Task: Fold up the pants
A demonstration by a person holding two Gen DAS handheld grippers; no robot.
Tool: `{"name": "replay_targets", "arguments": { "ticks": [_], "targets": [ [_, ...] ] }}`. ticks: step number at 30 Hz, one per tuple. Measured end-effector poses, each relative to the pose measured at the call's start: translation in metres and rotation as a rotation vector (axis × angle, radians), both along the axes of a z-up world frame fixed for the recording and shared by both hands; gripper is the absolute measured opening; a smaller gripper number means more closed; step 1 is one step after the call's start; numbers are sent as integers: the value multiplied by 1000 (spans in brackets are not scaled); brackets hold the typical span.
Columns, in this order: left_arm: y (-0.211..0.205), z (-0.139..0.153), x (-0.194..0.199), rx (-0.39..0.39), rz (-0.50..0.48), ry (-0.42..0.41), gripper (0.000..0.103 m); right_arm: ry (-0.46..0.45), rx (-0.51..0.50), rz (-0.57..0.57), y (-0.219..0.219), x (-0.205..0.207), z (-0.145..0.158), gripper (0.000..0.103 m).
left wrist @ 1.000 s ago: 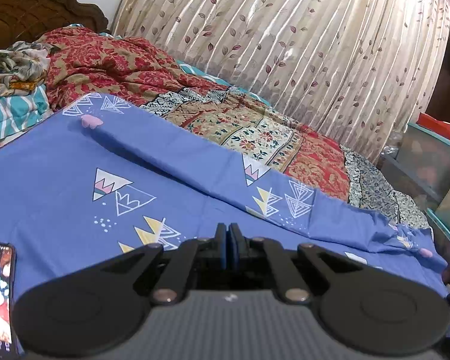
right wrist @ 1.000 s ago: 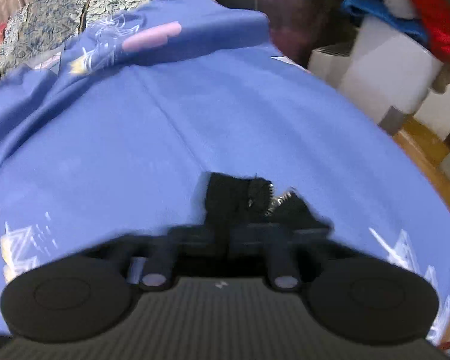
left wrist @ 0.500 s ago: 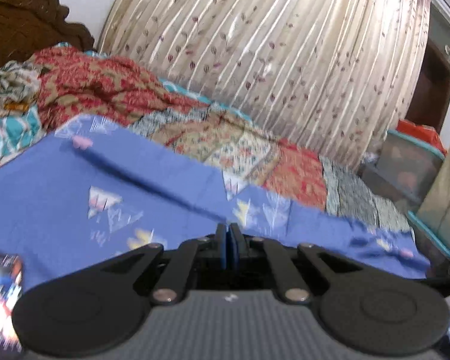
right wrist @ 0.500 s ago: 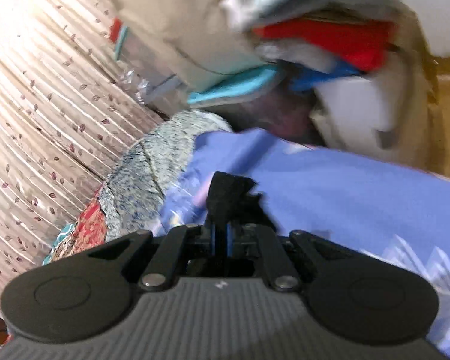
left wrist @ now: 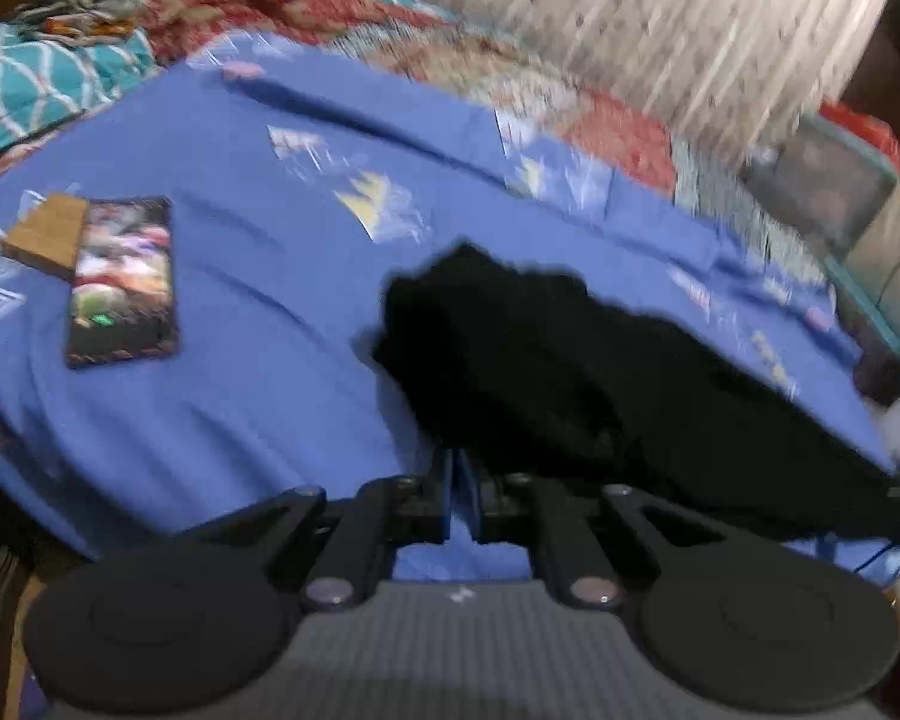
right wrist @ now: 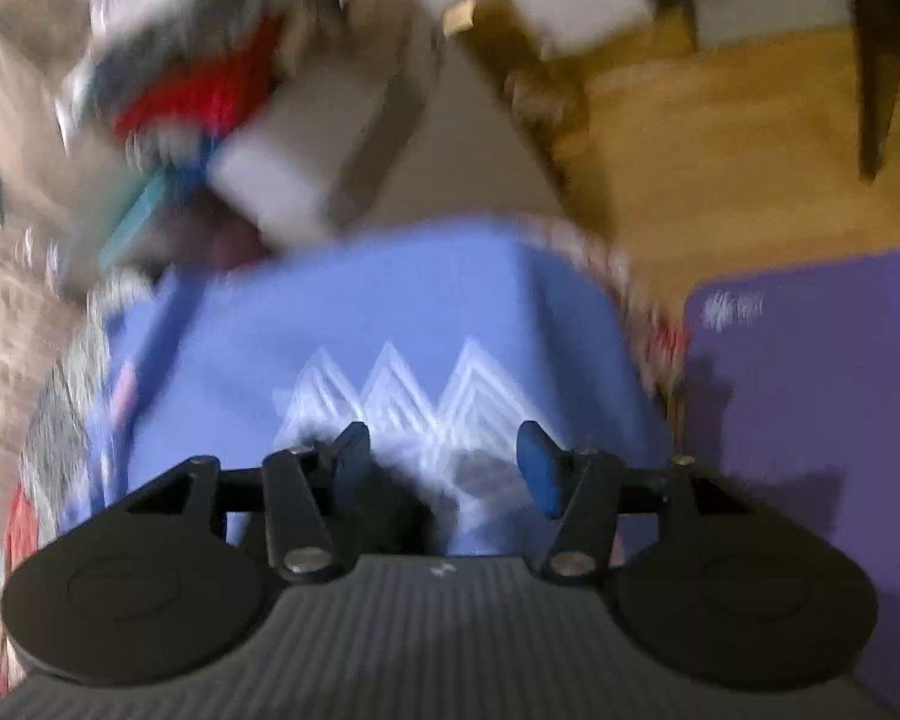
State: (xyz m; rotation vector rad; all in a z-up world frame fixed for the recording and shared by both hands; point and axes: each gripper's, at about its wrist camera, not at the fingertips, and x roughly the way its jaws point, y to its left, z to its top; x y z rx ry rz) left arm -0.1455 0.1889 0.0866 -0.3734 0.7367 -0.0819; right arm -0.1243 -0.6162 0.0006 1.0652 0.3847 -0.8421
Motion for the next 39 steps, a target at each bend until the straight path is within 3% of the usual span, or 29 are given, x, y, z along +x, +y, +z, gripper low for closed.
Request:
{"name": "replay_targets", "arguments": {
  "ticks": [3, 5, 7, 10, 11, 12, 14, 16, 17, 18, 20, 21, 23, 25, 27, 28, 29, 30, 31, 33, 36, 39],
  "targets": [
    [35, 20, 6, -52, 85, -71, 26, -29, -157, 96, 24, 17, 38, 57],
    [48, 27, 34, -90, 86, -59, 39, -43, -218, 220, 53, 40, 55, 58],
    [50, 28, 77, -68, 49, -45, 44, -67, -201, 377, 89, 68, 58, 58],
    [41, 19, 144, 2, -45, -80, 66, -53, -159, 608, 154, 110, 50, 57],
    [38, 12, 168, -21, -82, -55, 77, -39, -154, 675, 174, 120, 45, 57],
    [35, 0, 196, -60, -140, -9, 81, -20, -148, 739, 200, 131, 39, 57],
    [21, -24, 234, -87, -215, 97, 78, 19, -129, 850, 243, 146, 21, 57],
    [7, -48, 257, -118, -281, 198, 39, 52, -86, 935, 279, 158, 4, 57],
    [0, -58, 263, -139, -300, 241, 25, 68, -63, 971, 291, 163, -1, 57],
    [-6, -61, 259, -145, -295, 233, 17, 86, -49, 1007, 303, 169, -8, 57],
    [-10, -48, 241, -111, -265, 128, 10, 129, -95, 1048, 323, 175, -15, 59],
    [-4, -35, 232, -85, -210, 54, 9, 146, -146, 1061, 330, 177, -10, 61],
    [29, -3, 210, -60, -8, -132, 9, 169, -214, 1102, 339, 183, -5, 66],
    [57, 6, 196, -54, 152, -208, 10, 167, -214, 1107, 334, 189, -6, 66],
    [64, -9, 205, -44, 189, -148, 25, 146, -175, 1111, 325, 188, -10, 69],
    [58, -17, 211, 24, 202, -88, 23, 156, -182, 1113, 322, 188, -11, 70],
    [52, -24, 214, 89, 191, -41, 29, 172, -201, 1122, 327, 192, -10, 73],
    [48, -28, 214, 119, 157, -9, 39, 184, -219, 1137, 331, 191, -10, 75],
    [51, -29, 206, 121, 133, 8, 42, 190, -240, 1154, 327, 180, -9, 75],
    [59, -23, 184, 63, 149, -12, 47, 167, -270, 1174, 323, 167, -1, 74],
    [79, -16, 143, -109, 174, -51, 48, 17, -317, 1269, 344, 155, 20, 74],
    [91, -13, 104, -203, 203, -77, 45, -145, -442, 1563, 408, 147, 51, 74]
  ]
}}
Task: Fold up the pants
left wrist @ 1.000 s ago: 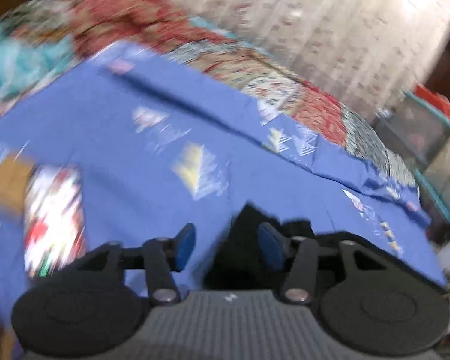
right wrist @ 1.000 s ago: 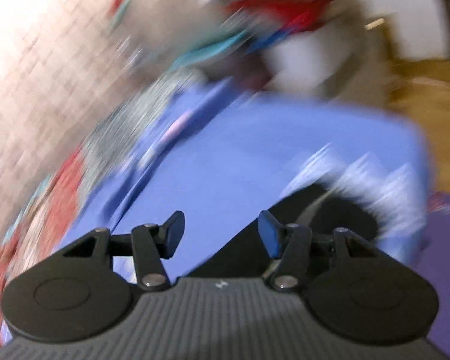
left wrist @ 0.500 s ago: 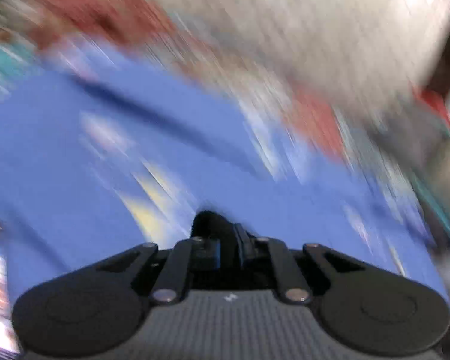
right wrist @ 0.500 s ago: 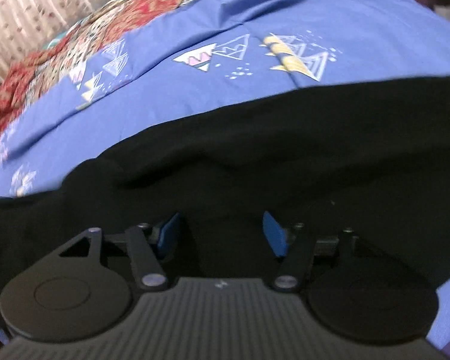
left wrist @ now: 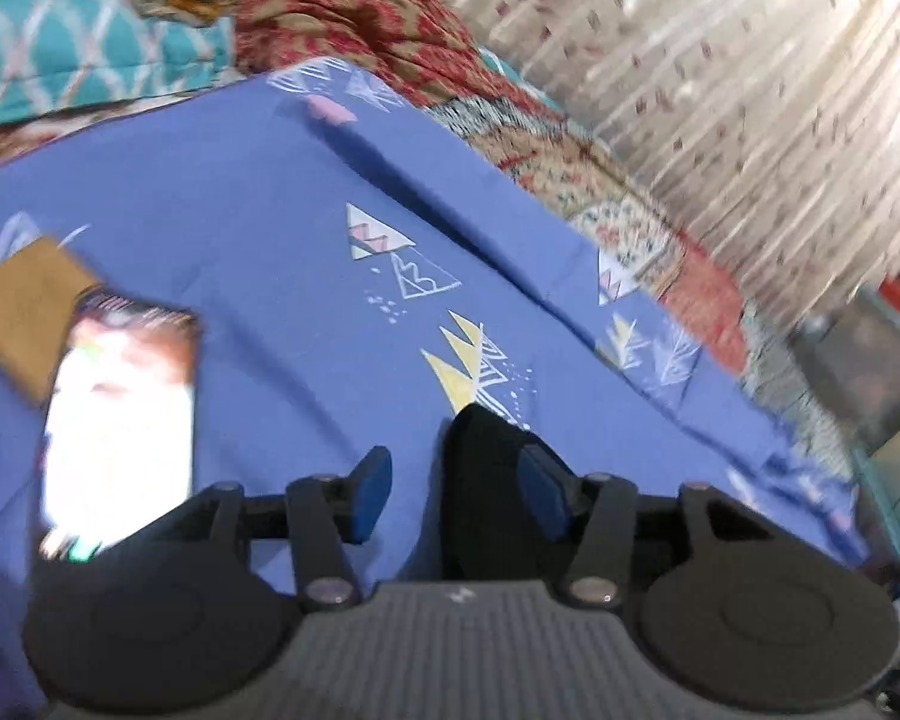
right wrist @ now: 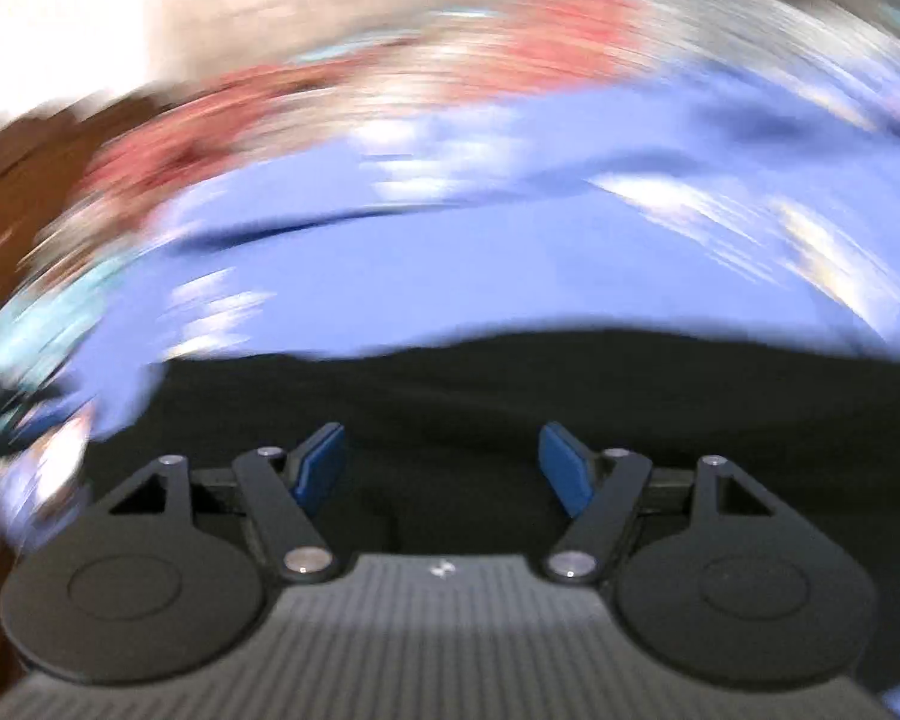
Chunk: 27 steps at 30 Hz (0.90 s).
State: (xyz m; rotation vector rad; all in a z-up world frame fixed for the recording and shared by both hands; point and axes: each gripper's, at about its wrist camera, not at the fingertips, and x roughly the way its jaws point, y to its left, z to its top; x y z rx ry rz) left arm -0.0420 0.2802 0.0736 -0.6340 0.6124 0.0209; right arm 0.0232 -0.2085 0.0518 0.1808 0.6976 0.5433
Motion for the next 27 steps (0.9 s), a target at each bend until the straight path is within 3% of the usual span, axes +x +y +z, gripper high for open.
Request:
{"name": "replay_targets", "arguments": {
  "ticks": [4, 8, 9, 10, 11, 12, 13, 15, 16, 18, 20, 22, 24, 27],
  "targets": [
    [15, -6, -32, -55, 48, 2, 44, -140, -92, 417, 122, -9, 25, 76],
    [13, -11, -50, -72, 54, 22, 41, -113, -165, 619, 234, 5, 8, 80],
    [13, -13, -53, -83, 52, 30, 41, -92, -203, 638, 253, 10, -3, 70],
    [11, -15, -54, -96, 42, 38, 41, -61, -252, 646, 271, 17, -14, 49],
    [9, -17, -54, -103, 27, 44, 41, -17, -268, 633, 280, 28, -21, 13],
    [7, -18, -53, -102, 13, 47, 41, 47, -180, 576, 273, 43, -18, 13],
    [3, -19, -50, -98, 0, 49, 41, 118, -27, 510, 256, 58, -12, 13],
    [-5, -25, -38, -106, -34, 65, 50, 205, 246, 361, 210, 86, -1, 13],
    [-9, -30, -30, -126, -54, 77, 52, 223, 310, 300, 196, 95, 2, 13],
    [-18, -42, -6, -180, -111, 103, 57, 241, 362, 229, 175, 104, 10, 13],
    [-30, -57, 20, -244, -160, 150, 53, 245, 374, 173, 165, 105, 14, 13],
    [-41, -69, 38, -272, -188, 168, 15, 248, 379, 157, 160, 103, 17, 13],
    [-44, -69, 40, -252, -153, 181, 11, 253, 389, 163, 161, 101, 19, 13],
    [-22, -46, 8, -205, -76, 118, 10, 244, 381, 257, 179, 94, 25, 13]
  ]
}}
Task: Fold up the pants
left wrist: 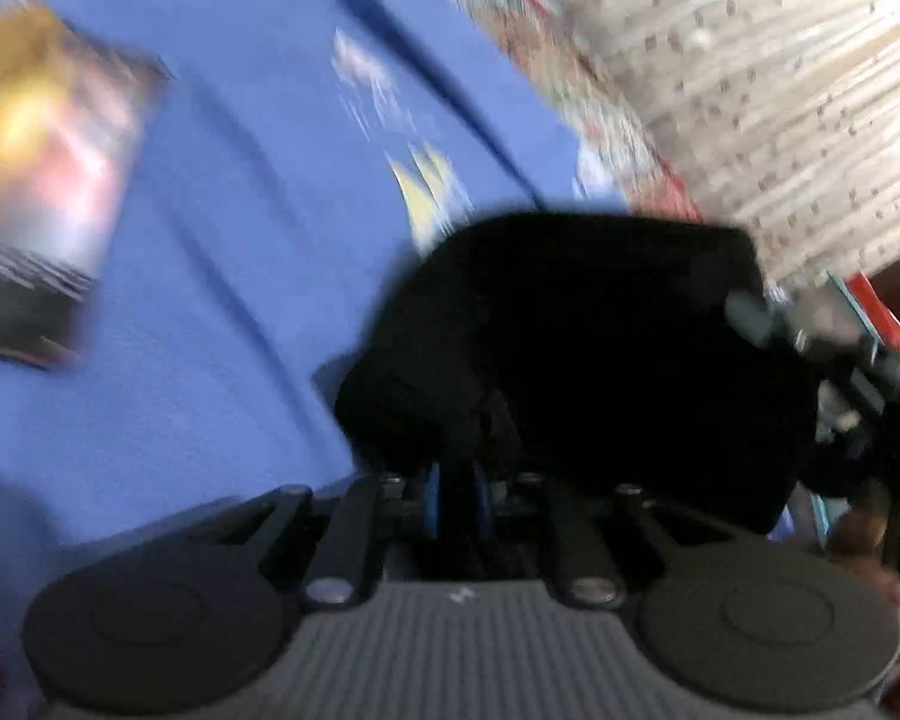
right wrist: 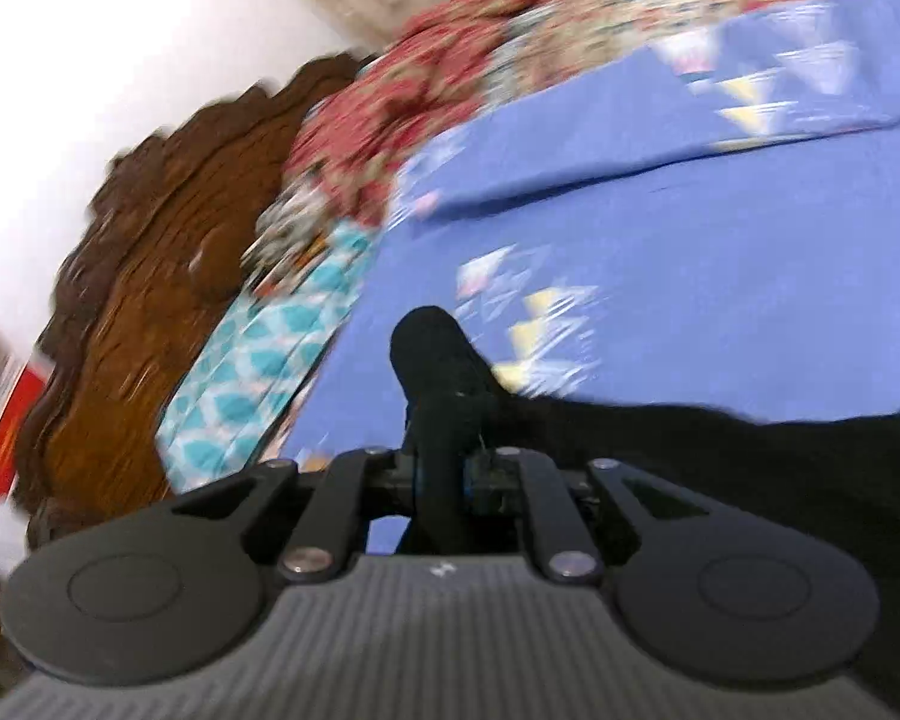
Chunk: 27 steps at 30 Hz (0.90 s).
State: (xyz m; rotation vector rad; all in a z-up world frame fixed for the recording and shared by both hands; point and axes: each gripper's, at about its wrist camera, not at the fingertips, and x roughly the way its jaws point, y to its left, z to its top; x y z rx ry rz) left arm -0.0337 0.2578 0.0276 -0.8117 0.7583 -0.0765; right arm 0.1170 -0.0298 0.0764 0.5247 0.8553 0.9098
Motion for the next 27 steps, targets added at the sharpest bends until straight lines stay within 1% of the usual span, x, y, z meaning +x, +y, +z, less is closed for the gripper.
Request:
{"name": "replay_targets", "arguments": {
  "ticks": [1, 2, 3, 4, 6, 7, 8, 9, 10, 11, 13, 14, 15, 17, 19, 21, 23, 24, 25, 26, 27],
  "targets": [
    [10, 5, -14, -4, 22, -14, 10, -25, -3, 48, 9, -8, 2, 13],
    [19, 6, -28, -30, 38, -20, 10, -43, -1, 97, 11, -17, 3, 14],
    [26, 5, -40, -63, 57, -12, 10, -52, 4, 158, 25, -26, 0, 14],
    [28, 3, -48, -70, 66, -4, 10, -56, -7, 187, 38, -35, -4, 14],
    [24, -5, -61, -54, 64, 16, 13, -69, -77, 298, 66, -58, -23, 17],
    [23, -11, -67, -58, 66, 41, 15, -62, -117, 337, 76, -67, -34, 18],
    [24, -18, -72, -73, 72, 74, 17, -43, -152, 361, 86, -74, -48, 21],
    [26, -24, -79, -80, 82, 106, 16, -22, -178, 369, 92, -78, -60, 24],
    [30, -26, -88, -76, 95, 116, 16, 0, -189, 370, 95, -80, -70, 24],
    [34, -26, -97, -79, 103, 111, 17, 14, -181, 367, 94, -80, -76, 28],
    [49, -21, -111, -114, 144, 85, 20, 36, -142, 389, 92, -78, -74, 42],
    [55, -16, -112, -116, 163, 70, 24, 45, -123, 408, 92, -75, -69, 54],
    [60, -8, -109, -100, 176, 46, 28, 39, -115, 409, 93, -73, -65, 59],
    [62, 7, -95, -41, 172, 12, 33, -21, -90, 386, 86, -76, -50, 59],
    [57, 23, -69, 17, 132, -19, 47, -70, -62, 343, 66, -81, -38, 59],
    [46, 31, -39, 81, 63, -31, 73, -103, -70, 285, 41, -86, -34, 59],
    [33, 31, -6, 157, 6, -16, 86, -137, -110, 240, 18, -93, -34, 59],
    [26, 26, 18, 173, -38, 6, 88, -146, -143, 220, 9, -97, -36, 59],
    [22, 20, 32, 170, -72, 30, 87, -145, -171, 201, 0, -100, -41, 59],
    [14, 13, 46, 162, -104, 53, 73, -132, -194, 181, -9, -104, -47, 59],
    [6, 7, 53, 168, -139, 57, 25, -106, -210, 159, -20, -107, -56, 59]
  ]
}}
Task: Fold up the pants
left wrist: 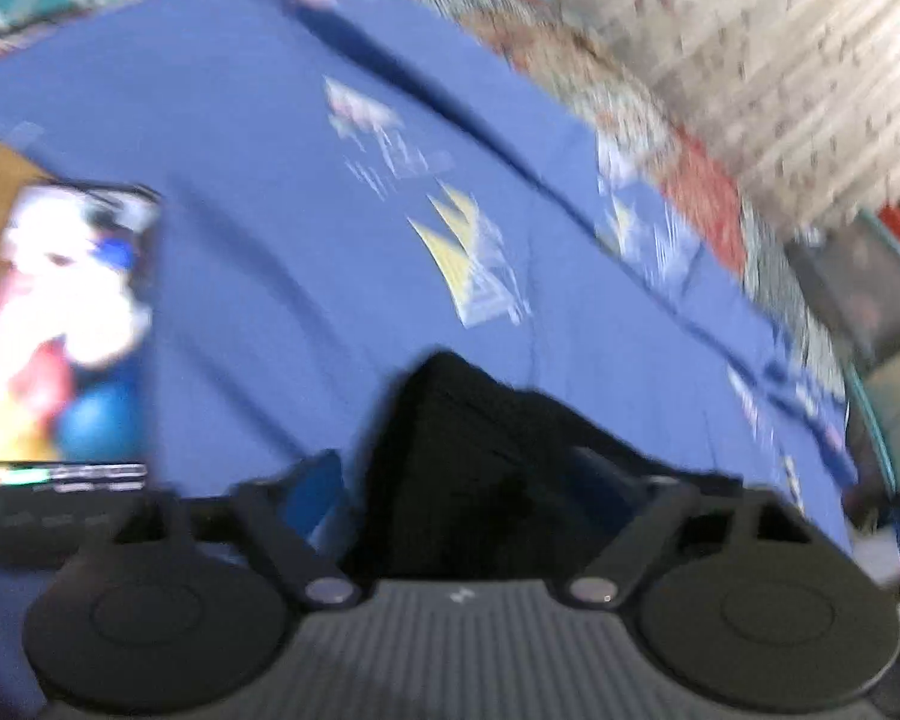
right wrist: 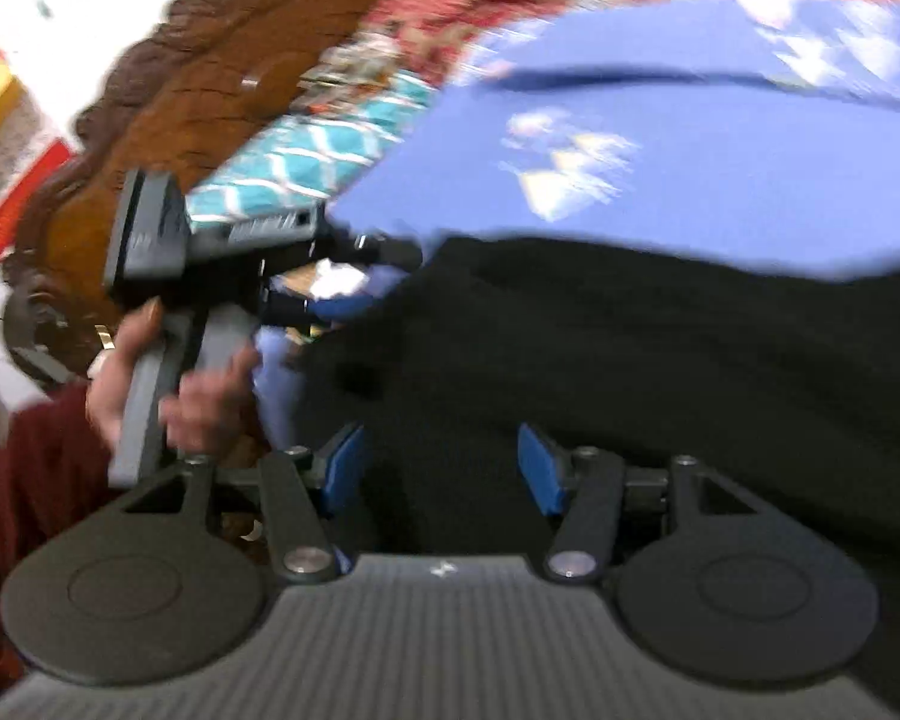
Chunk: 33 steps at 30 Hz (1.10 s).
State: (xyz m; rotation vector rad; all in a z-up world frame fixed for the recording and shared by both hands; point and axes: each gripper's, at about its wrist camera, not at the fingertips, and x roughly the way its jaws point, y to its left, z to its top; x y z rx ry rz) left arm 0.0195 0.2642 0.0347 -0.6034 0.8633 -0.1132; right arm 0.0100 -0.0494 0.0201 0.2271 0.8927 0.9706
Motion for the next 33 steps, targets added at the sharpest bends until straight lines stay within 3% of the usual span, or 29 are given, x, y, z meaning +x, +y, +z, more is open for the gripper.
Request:
{"name": "replay_targets", "arguments": {
  "ticks": [1, 3, 4, 6, 7, 9, 11, 14, 16, 19, 21, 24, 26, 28, 29, 30, 31, 32, 33],
  "targets": [
    [-9, -5, 3, 30, -38, 8, 7, 28, -24, -32, -8, -1, -10, 59],
    [-17, 0, 1, 109, 17, -37, 7, 117, -78, -87, -20, 2, -32, 56],
    [-12, 8, -4, 137, 73, -92, 7, 147, -55, -98, -20, 1, -38, 56],
    [5, 15, -11, 109, 184, -148, 7, 124, -44, -87, -14, -3, -36, 56],
    [11, 11, -9, 60, 203, -125, 7, 110, -55, -74, -8, -4, -34, 56],
    [4, 1, -3, 90, 216, -59, 8, 95, -69, -46, -1, -5, -34, 59],
    [-6, -3, -7, 141, 196, -9, 17, 53, -93, 0, 5, -10, -29, 61],
    [-6, 12, -27, 185, 209, -18, 47, 30, -53, 10, -8, -10, -16, 59],
    [0, 25, -43, 189, 246, -51, 49, -4, -21, -49, -36, -8, -9, 59],
    [8, 51, -61, 117, 278, -118, 44, -57, -19, -189, -80, -8, -2, 59],
    [-8, 68, -63, 104, 209, -178, 41, -55, -19, -291, -110, -4, -4, 59],
    [-57, 76, -52, 97, 13, -212, 41, -31, -10, -420, -140, 3, -15, 56],
    [-93, 67, -41, 113, -111, -183, 41, -33, -15, -472, -151, 4, -17, 55],
    [-123, 49, -32, 191, -196, -119, 41, -15, -114, -566, -175, 4, -29, 54],
    [-133, 37, -29, 241, -217, -71, 41, 7, -180, -624, -195, 2, -38, 49],
    [-139, 23, -27, 302, -228, 1, 39, 47, -192, -664, -222, 0, -47, 23],
    [-140, 10, -26, 353, -242, 74, 34, 86, -150, -692, -244, -7, -53, 13],
    [-141, 3, -32, 377, -256, 94, 27, 129, -113, -725, -264, -14, -55, 5],
    [-140, 4, -41, 381, -270, 61, 27, 158, -82, -743, -284, -24, -56, 4]
  ]
}}
